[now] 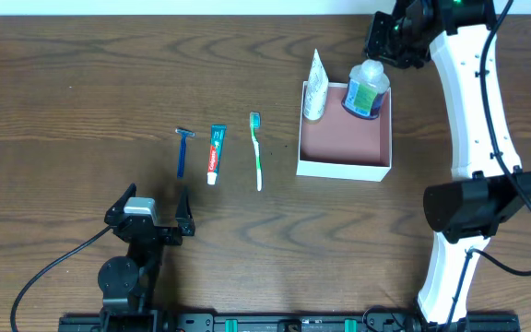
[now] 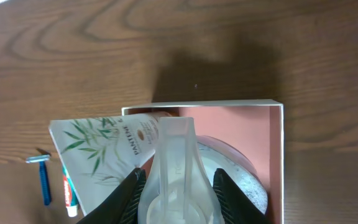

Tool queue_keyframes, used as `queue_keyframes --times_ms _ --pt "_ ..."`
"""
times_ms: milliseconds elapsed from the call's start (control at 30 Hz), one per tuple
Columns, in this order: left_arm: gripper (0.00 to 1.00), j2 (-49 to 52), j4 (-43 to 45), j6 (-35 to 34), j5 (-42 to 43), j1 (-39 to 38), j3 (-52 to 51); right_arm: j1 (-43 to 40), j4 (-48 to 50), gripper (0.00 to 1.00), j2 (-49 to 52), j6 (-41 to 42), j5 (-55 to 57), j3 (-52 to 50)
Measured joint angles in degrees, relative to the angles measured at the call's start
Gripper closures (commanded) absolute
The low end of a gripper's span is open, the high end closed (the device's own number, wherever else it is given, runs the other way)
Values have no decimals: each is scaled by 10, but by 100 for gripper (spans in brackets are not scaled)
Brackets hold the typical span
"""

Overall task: Pack container
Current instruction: 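Carry the pump bottle into the box and lower it down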

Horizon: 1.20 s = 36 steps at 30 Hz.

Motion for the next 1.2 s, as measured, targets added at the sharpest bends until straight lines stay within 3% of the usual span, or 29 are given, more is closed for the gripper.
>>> queue_keyframes --times_ms 567,1200 --pt "2 0 0 0 0 0 0 1 1 76 2 -114 -19 -9" --pt "2 0 0 0 0 0 0 1 88 75 4 -138 -56 -108"
